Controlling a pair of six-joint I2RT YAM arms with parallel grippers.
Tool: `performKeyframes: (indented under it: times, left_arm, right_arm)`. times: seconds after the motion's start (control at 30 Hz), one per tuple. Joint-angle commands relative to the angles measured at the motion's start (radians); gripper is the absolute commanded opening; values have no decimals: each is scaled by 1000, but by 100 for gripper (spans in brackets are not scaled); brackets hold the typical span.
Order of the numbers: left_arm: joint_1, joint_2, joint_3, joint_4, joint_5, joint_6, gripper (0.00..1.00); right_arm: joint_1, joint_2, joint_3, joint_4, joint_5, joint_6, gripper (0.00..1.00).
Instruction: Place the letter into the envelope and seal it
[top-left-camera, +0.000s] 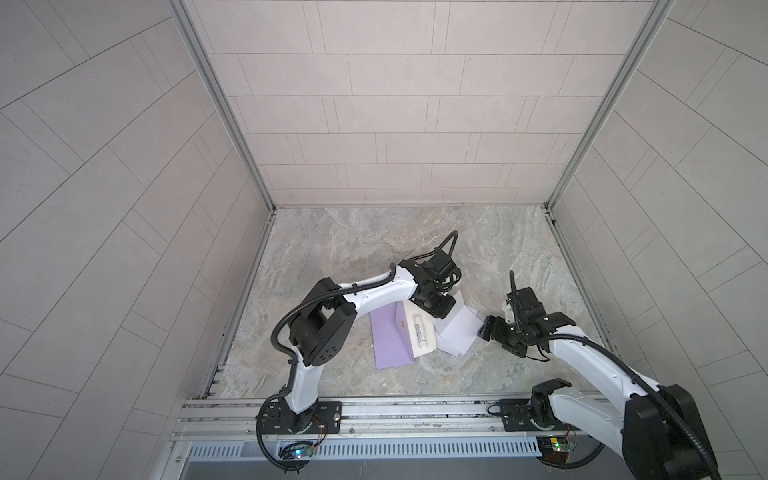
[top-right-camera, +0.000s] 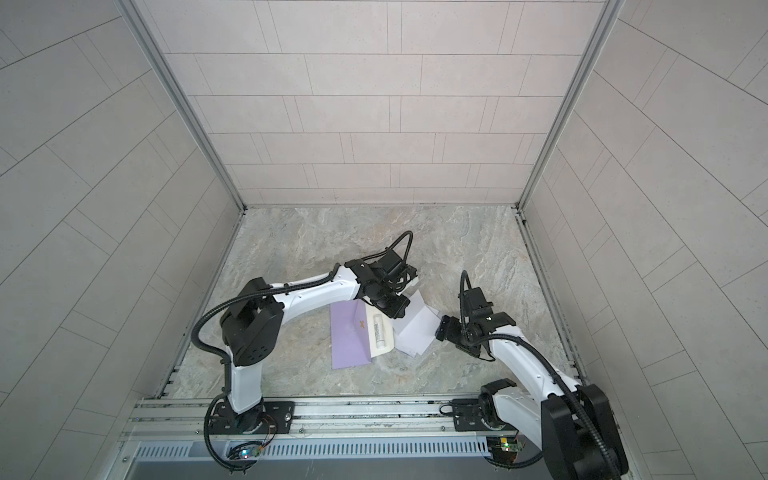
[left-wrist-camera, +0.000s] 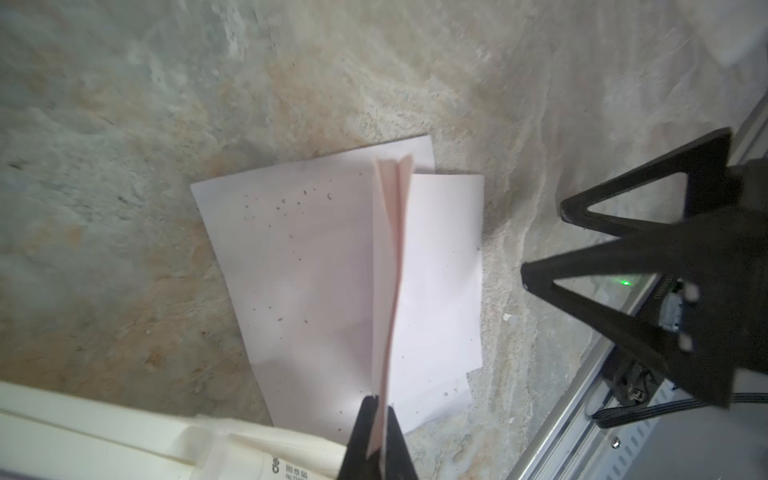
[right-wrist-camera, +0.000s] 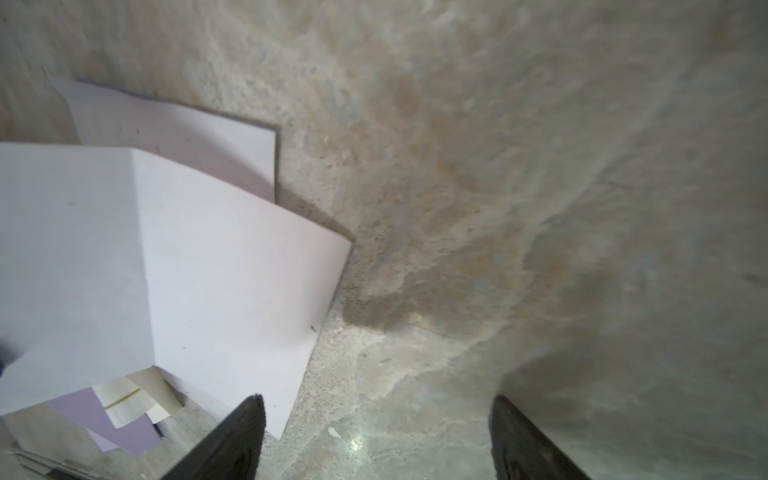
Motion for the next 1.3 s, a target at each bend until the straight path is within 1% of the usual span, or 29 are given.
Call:
performKeyframes:
  times: [0.0, 0.1, 0.23, 0.33, 0.47, 0.67, 0.77, 0.87, 1.1, 1.27]
  left_arm:
    - [0, -112, -29, 101, -26, -33, 0]
    - [6, -165, -63, 136, -21, -39, 0]
    - [24, -233, -130, 212, 23, -66, 0]
    - [44, -274, -174, 260, 74, -91, 0]
    - [53, -323, -202, 269, 150, -76, 0]
    - [63, -384, -227, 268, 223, -68, 0]
    - [65, -409, -239, 283, 256, -77, 0]
    - [66, -424, -247, 307, 295, -92, 0]
    - [75, -452, -265, 377, 354, -135, 0]
    - [81, -454, -266, 396, 348, -144, 0]
  right_arm:
    - [-105, -89, -22, 12, -147, -53, 87]
    - [-181, -149, -32, 74, -260, -41, 87]
    - [-194, -188, -39, 193, -357, 25, 87]
    - [-194, -245, -50, 274, -369, 66, 88]
    - [-194, -297, -59, 377, -376, 115, 90]
    - [-195, -279, -82, 487, -417, 138, 92]
    - [-192, -268, -103, 578, -472, 154, 92]
    - [-191, -286, -111, 642, -502, 177, 93]
    - [-165, -368, -144, 704, -521, 216, 94]
    - [-95, -376, -120, 717, -536, 210, 94]
